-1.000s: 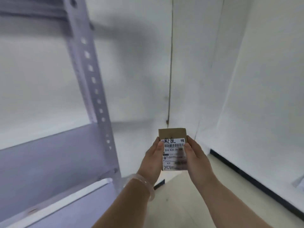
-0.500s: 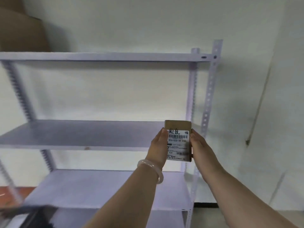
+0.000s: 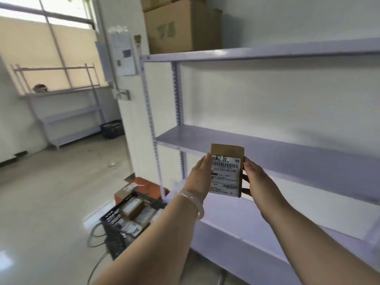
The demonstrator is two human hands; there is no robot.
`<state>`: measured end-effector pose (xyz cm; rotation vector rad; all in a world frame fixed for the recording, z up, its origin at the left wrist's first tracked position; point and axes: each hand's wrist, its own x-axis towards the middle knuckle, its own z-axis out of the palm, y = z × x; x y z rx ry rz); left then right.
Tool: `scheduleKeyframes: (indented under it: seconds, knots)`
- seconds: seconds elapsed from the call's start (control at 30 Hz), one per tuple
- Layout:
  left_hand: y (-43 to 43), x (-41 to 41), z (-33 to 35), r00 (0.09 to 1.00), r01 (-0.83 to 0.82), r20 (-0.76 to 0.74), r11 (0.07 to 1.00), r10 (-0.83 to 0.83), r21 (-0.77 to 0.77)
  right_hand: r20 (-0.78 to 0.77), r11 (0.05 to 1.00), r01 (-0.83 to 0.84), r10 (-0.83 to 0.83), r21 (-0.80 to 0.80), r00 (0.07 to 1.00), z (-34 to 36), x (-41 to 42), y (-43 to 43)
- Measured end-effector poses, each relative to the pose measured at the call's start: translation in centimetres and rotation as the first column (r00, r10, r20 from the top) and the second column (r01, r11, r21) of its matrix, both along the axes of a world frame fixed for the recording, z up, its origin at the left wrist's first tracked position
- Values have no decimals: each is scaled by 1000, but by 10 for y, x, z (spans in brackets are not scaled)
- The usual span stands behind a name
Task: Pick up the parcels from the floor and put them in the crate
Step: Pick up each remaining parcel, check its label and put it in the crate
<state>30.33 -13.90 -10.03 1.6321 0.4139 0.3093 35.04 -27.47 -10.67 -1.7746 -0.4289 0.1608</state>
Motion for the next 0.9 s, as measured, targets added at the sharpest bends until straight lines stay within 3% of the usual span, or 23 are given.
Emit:
scheduleKeyframes:
  seconds: [0.3,0.63,0.9]
  knots:
    - [203,-51,-23,985,-163,-67,985,159,-56,-55,973,-229,227,-30,972,-23,-28,202]
    - [303,-48,-61,967,-242,-118,961,227,-134,-174,944,-325,311,-57,934,-64,-4,311]
    - [371,22,-104,938,-284,-241,950,249,-126,-300,919,-387,351,-68,887,-113,70,381]
